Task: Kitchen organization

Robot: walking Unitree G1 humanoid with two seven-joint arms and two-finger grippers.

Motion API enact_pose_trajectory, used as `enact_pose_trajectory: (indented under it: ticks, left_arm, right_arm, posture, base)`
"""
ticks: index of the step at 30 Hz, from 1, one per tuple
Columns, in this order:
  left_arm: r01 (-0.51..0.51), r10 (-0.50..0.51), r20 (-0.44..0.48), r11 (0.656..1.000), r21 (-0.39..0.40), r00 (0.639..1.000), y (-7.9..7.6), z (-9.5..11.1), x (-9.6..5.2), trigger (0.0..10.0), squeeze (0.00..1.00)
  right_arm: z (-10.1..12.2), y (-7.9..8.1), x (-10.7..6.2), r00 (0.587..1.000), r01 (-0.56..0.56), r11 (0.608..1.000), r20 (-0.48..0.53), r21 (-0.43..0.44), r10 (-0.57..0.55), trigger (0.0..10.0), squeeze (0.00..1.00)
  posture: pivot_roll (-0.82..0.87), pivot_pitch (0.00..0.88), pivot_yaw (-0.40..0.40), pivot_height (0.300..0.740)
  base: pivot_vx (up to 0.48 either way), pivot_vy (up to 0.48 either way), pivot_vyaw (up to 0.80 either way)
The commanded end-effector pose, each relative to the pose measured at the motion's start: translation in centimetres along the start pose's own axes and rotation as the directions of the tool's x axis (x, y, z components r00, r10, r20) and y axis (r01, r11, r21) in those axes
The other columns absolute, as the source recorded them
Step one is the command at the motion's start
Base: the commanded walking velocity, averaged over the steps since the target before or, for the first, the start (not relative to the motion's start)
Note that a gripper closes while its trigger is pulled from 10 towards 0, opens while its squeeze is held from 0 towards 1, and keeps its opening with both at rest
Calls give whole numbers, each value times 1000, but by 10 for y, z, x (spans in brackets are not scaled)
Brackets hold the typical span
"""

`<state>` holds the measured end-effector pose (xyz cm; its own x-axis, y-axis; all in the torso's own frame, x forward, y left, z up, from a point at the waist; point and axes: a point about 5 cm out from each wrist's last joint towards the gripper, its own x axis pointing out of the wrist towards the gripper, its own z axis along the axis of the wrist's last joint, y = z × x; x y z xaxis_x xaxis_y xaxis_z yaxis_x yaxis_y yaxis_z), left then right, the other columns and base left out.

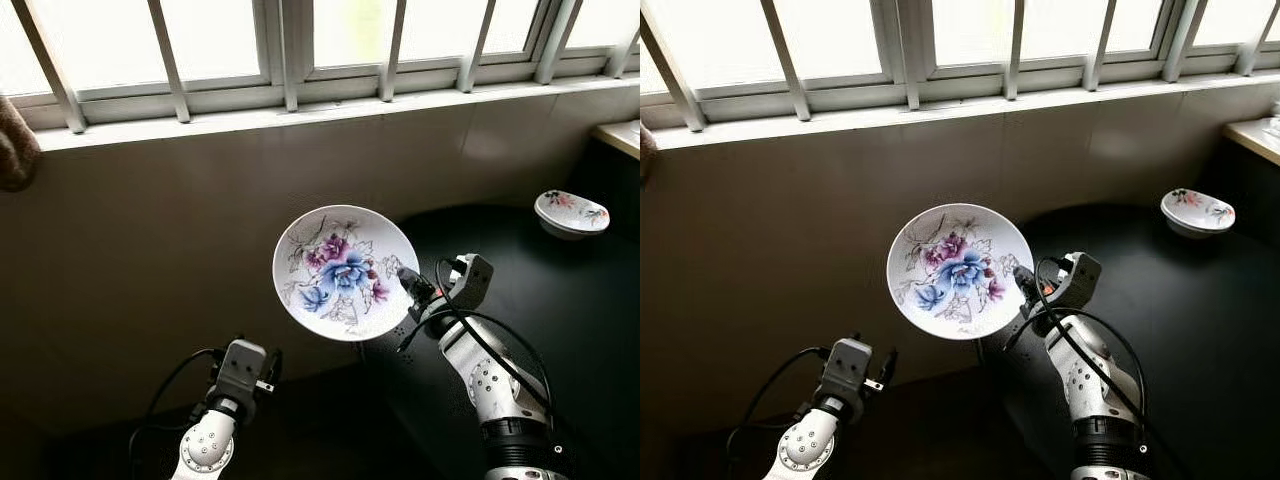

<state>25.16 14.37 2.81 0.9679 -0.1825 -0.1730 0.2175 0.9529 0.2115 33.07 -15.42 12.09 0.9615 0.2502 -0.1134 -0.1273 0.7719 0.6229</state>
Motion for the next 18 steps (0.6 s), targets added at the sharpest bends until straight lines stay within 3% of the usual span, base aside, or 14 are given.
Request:
enact_pose_trajectory:
  ticks: [1, 9, 18]
  left_arm:
    - [-32, 32, 11, 999, -16, 999, 4, 2, -1, 10000, 0]
    - [-198, 199, 26, 980, -28, 980, 24, 4, -7, 10000, 0]
    - [-208, 209, 10, 977, -38, 978, 24, 2, -6, 10000, 0]
  right_arm:
    - [9, 3, -2, 999, -28, 1000, 35, 3, 28, 0, 0]
    - [11, 6, -2, 998, -44, 999, 50, 10, 44, 0, 0]
    - [-1, 13, -3, 995, -101, 995, 1, -9, 101, 0, 0]
  posture:
    - [-48, 0, 8, 740]
    - [-47, 0, 9, 740]
    - [-45, 0, 11, 740]
  base:
    - [0, 0, 800]
    - [0, 0, 800]
    - [0, 0, 800]
